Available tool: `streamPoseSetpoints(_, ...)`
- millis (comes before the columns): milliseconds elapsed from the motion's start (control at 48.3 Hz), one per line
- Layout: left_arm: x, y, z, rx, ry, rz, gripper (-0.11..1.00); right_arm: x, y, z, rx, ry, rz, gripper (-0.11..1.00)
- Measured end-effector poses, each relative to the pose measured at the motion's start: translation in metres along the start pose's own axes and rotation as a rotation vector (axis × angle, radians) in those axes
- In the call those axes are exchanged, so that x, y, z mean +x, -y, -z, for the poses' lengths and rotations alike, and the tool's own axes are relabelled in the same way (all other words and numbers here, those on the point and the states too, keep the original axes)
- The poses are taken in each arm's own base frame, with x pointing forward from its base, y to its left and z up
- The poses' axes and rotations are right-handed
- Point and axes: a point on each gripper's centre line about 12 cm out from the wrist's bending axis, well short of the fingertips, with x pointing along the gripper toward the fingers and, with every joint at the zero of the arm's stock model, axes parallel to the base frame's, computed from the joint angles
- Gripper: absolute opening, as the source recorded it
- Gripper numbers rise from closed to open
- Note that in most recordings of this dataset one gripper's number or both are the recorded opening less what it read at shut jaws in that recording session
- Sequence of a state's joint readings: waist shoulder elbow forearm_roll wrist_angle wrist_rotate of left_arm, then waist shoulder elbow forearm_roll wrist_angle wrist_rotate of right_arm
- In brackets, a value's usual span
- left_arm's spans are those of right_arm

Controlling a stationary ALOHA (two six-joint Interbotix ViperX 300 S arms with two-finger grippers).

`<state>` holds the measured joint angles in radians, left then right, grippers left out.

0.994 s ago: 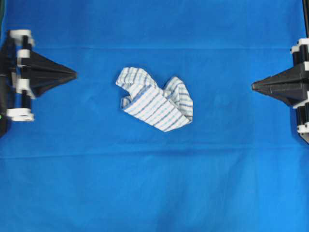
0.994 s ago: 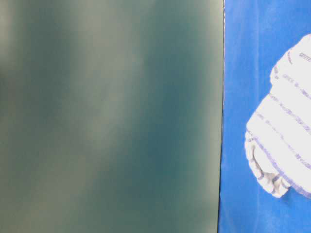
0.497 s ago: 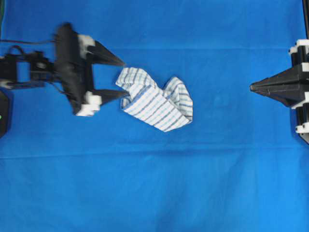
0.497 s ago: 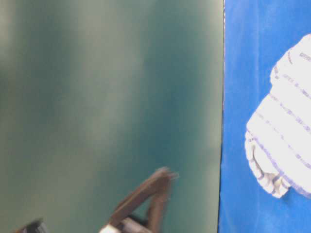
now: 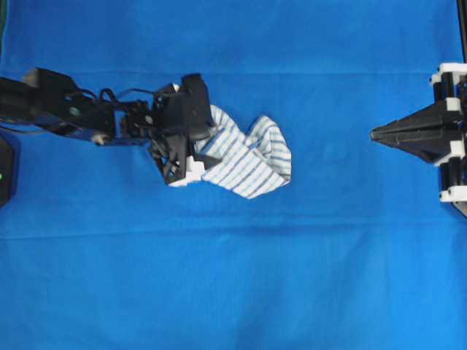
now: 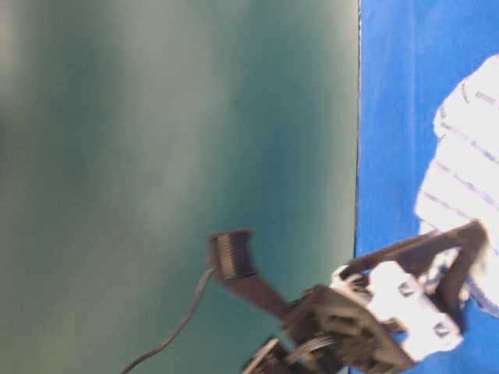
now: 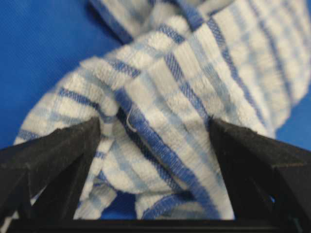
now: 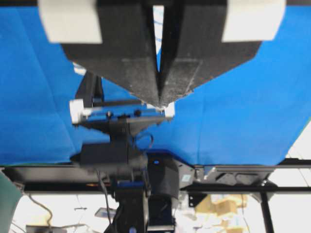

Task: Hand over the towel.
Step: 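Grasp the towel's left edge with the left gripper and lift it, then bring the right gripper toward the towel held by the left gripper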

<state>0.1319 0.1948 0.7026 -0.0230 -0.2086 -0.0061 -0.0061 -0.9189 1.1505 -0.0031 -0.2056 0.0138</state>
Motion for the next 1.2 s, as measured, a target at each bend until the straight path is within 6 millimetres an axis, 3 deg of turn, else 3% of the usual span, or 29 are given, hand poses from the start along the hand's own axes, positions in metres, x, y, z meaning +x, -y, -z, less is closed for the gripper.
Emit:
streamPoseSetpoints(228,0.004,0.000,0.002,0.009,-0.009,0.000,0.90,0.001,0.000,0.001,0.000,-0.006,0.000,0.00)
streamPoseSetpoints(310,0.004,0.000,0.004,0.008,-0.025,0.000,0.73,0.001,0.000,0.001,0.000,-0.006,0.000,0.00)
streamPoseSetpoints(476,0.003,0.000,0.003,0.008,-0.025,0.000,0.27,0.001,0.000,0.002,0.000,-0.008,0.000,0.00)
streamPoseSetpoints(559,-0.001,0.001,-0.003,0.013,-0.006,0.001,0.08,0.001,0.000,0.002,0.000,-0.009,0.000,0.00)
streamPoseSetpoints(745,-0.027,0.004,-0.034,0.012,0.096,0.009,0.08,0.001,0.000,0.002,0.001,-0.014,-0.001,0.00)
streamPoseSetpoints(994,-0.088,0.006,-0.093,0.013,0.313,0.017,0.07,0.001,0.000,0.002,0.003,-0.012,0.001,0.00)
streamPoseSetpoints(1201,-0.131,0.009,-0.129,0.017,0.475,0.026,0.07,0.001,0.000,0.002,0.002,-0.012,0.000,0.00)
